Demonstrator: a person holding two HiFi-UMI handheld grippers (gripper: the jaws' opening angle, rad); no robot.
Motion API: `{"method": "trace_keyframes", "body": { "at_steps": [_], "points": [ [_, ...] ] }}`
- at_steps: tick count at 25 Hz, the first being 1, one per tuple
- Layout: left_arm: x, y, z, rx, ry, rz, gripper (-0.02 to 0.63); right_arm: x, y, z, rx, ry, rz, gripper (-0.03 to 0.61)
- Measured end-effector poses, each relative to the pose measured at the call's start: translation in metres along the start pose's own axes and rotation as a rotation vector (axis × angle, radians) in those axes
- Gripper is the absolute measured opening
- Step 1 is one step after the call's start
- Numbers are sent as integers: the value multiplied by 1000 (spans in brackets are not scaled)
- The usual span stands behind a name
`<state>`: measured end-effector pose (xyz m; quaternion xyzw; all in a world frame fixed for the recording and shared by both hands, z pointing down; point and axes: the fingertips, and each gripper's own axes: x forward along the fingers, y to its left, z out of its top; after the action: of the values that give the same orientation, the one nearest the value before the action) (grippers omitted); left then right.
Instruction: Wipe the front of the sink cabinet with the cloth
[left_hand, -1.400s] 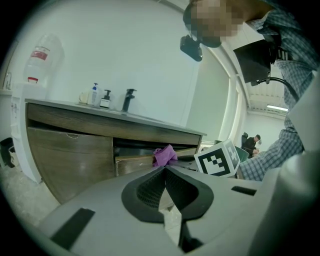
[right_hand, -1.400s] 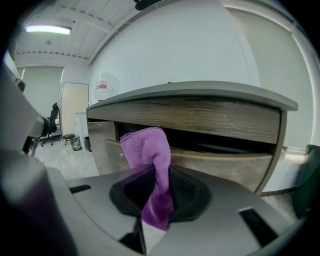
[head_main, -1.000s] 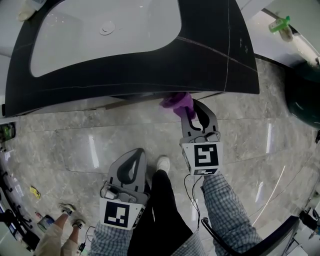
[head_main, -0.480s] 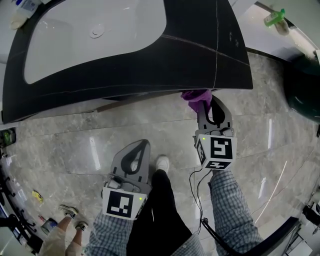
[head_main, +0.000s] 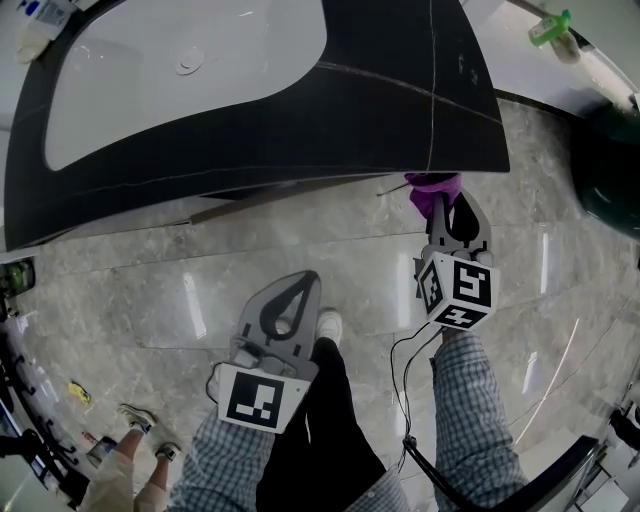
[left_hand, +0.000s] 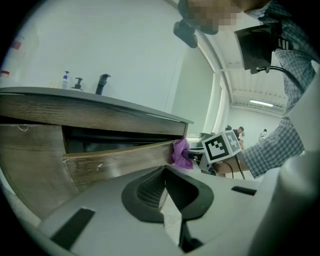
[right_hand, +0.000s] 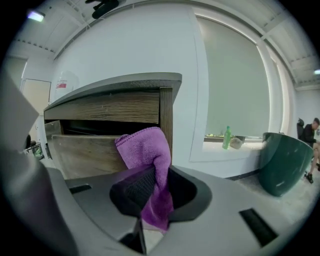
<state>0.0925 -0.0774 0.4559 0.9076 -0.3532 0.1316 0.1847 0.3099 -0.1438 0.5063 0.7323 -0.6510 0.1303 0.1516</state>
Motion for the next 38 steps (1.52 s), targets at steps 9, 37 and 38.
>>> {"method": "trace_keyframes", "body": {
  "at_steps": [9,37,38],
  "points": [
    [-11,13,-13,-1,17,16,11,10,22,-28,45,-25,3,75],
    [-94,102,-49,-88,15,180,11,4,235,-51,-21,8,316,75],
    [-97,105,-49,-90,14,182,11,4,243,-51,-29,8,331,75]
  ]
}}
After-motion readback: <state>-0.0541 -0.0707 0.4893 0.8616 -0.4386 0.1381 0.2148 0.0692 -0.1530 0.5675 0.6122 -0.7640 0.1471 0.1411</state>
